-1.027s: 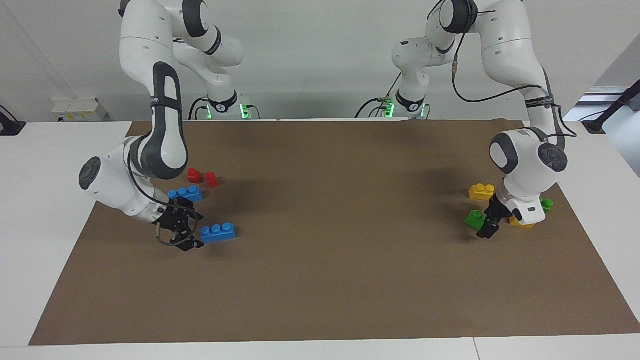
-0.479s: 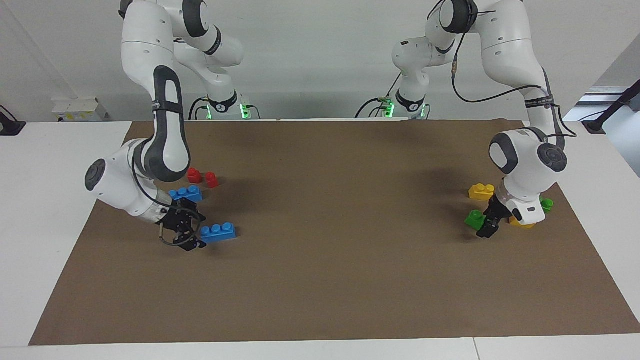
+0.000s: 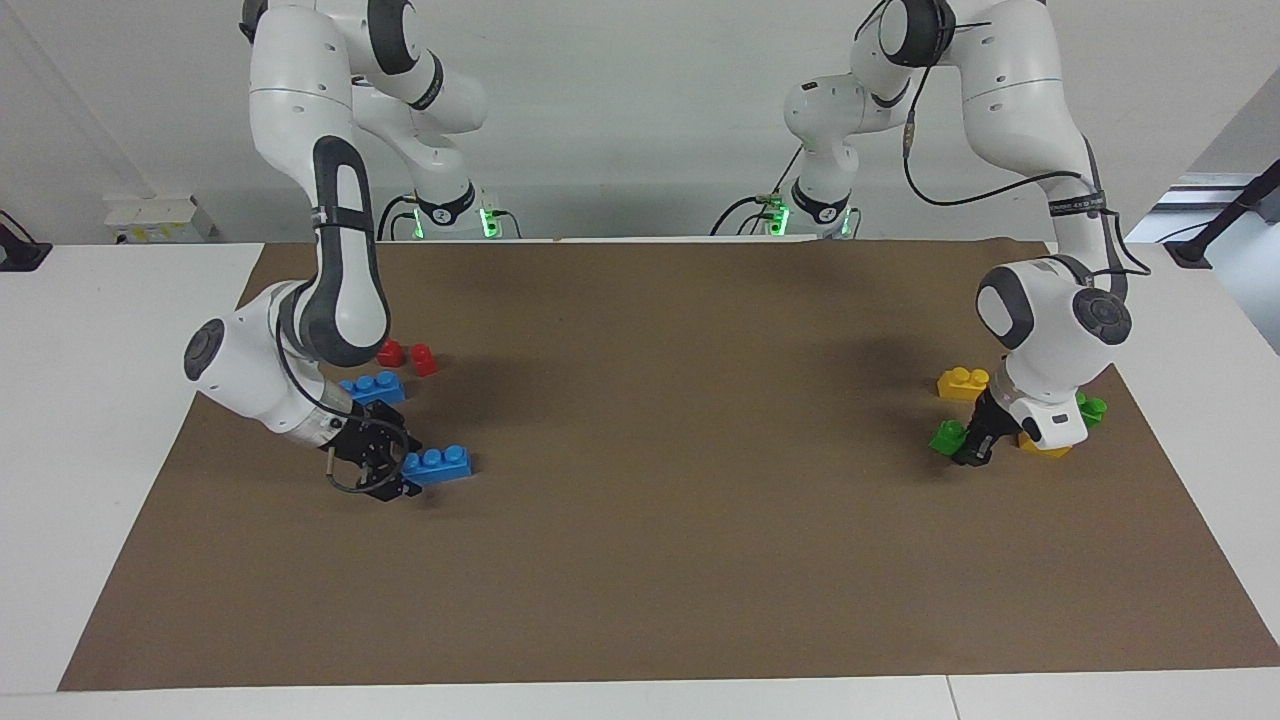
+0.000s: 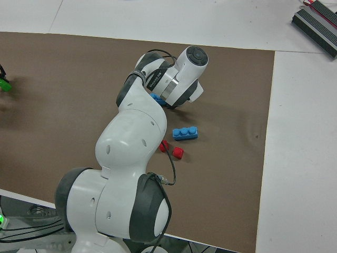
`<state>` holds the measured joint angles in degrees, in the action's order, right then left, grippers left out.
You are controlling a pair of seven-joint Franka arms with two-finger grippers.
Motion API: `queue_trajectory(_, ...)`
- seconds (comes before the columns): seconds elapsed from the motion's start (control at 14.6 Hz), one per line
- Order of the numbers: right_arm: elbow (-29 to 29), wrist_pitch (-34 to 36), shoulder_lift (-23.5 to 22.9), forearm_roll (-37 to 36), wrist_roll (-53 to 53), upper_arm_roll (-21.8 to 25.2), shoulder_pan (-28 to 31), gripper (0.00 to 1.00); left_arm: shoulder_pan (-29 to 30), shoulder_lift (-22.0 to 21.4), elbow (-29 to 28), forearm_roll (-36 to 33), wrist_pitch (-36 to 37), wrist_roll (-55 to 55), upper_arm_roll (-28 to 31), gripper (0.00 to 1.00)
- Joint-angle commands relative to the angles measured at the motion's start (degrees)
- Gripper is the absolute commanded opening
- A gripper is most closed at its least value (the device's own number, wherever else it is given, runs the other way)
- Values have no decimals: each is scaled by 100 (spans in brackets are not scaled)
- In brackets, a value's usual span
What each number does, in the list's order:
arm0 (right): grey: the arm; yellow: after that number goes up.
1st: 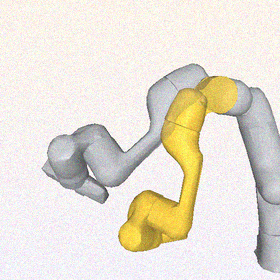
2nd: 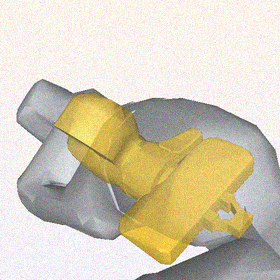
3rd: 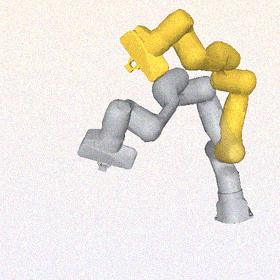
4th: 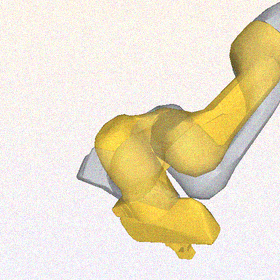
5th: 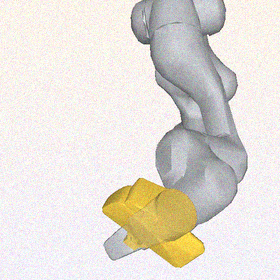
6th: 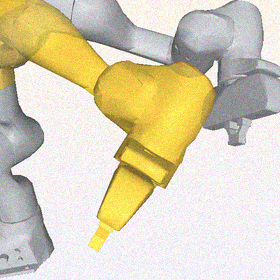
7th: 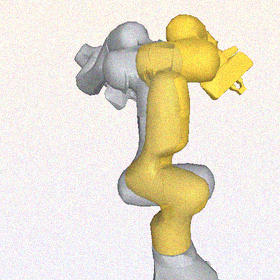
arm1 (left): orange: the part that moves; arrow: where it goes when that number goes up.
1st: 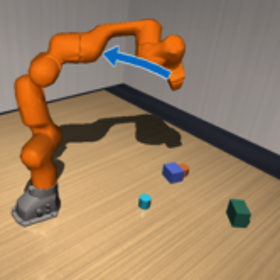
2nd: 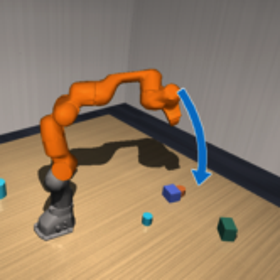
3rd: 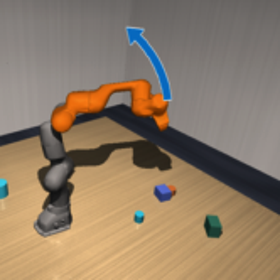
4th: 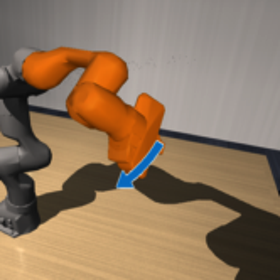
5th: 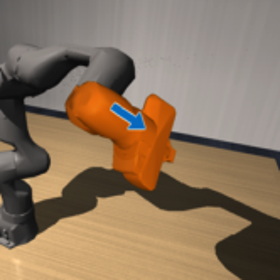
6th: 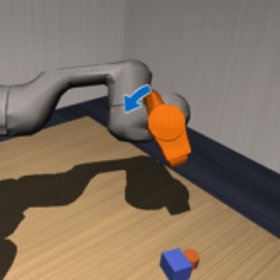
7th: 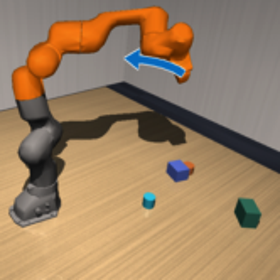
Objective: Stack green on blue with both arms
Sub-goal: 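Close the left gripper on green brick while the right gripper grasps blue brick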
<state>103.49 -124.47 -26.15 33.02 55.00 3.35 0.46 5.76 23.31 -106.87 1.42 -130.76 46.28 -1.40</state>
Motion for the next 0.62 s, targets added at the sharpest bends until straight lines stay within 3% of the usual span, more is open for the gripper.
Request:
queue_trajectory(0.0,101,-139,40,187,-191,-10,-2,16,30,-90,-150,69,-90,13,-27,0)
queue_trajectory(0.14,101,-113,40,187,-209,-10,24,1,-5,-90,-71,78,-2,30,-27,0)
queue_trajectory(0.55,-12,123,40,179,-376,-10,138,0,-215,-546,-9,69,340,900,-27,0)
